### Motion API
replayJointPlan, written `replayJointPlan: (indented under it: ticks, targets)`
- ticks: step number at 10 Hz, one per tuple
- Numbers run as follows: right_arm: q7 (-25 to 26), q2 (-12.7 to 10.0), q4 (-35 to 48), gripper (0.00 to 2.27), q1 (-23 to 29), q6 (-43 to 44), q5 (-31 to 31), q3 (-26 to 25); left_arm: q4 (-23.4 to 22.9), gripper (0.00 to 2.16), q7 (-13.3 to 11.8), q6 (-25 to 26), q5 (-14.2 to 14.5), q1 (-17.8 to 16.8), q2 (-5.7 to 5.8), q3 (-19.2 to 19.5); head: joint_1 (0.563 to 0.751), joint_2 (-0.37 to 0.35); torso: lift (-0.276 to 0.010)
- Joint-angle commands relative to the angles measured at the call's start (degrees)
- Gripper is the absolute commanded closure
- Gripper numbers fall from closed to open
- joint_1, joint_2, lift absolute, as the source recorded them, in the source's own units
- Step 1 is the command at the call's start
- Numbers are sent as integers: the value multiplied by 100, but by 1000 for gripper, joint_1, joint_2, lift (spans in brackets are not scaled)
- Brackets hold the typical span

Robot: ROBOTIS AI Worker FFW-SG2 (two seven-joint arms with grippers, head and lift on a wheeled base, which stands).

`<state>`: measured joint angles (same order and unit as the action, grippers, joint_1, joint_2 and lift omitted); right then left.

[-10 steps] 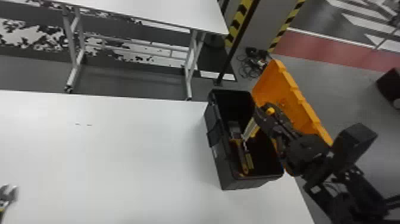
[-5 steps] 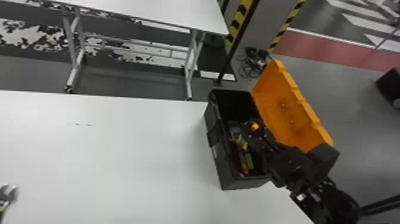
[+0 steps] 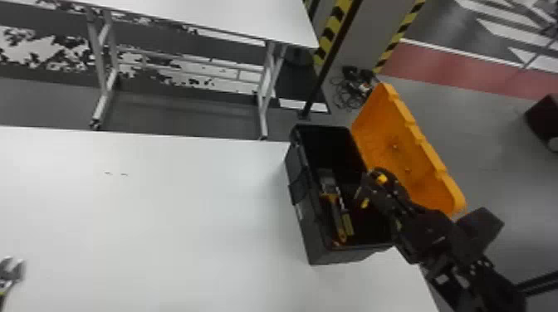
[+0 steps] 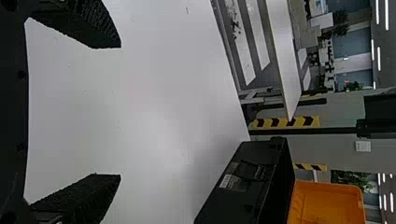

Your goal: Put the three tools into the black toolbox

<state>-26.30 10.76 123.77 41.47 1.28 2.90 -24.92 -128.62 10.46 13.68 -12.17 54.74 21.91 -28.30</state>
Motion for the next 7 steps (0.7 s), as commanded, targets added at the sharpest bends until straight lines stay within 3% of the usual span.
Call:
replayJointPlan:
  ticks: [1,2,3,4,5,7]
  targets:
    - [-25,-12,-81,1058,11,-177,307,-153,-58,-1,0,0,-31,54,15,0,695,-350,-51]
    - [-121,-21,-125,-2,11,-317,694,-285,-58,-1,0,0,-31,54,6,0,695,-350,-51]
    - [-367,-56,-81,-1,11,-985,1309,-479,-58,-1,-9,0,-31,54,-29,70,695,-350,-51]
    - [-701,-179,16,60,2,-1829,1872,-637,-14,16,-158,-71,101,46,-161,281,695,-350,-51]
    - [-948,-364,130,63,2,-2198,2215,-681,13,70,-404,-106,303,46,-354,624,695,-350,-51]
    - [-1220,-505,350,66,46,-3007,2610,-689,39,83,-571,-106,417,46,-653,1248,695,-350,-51]
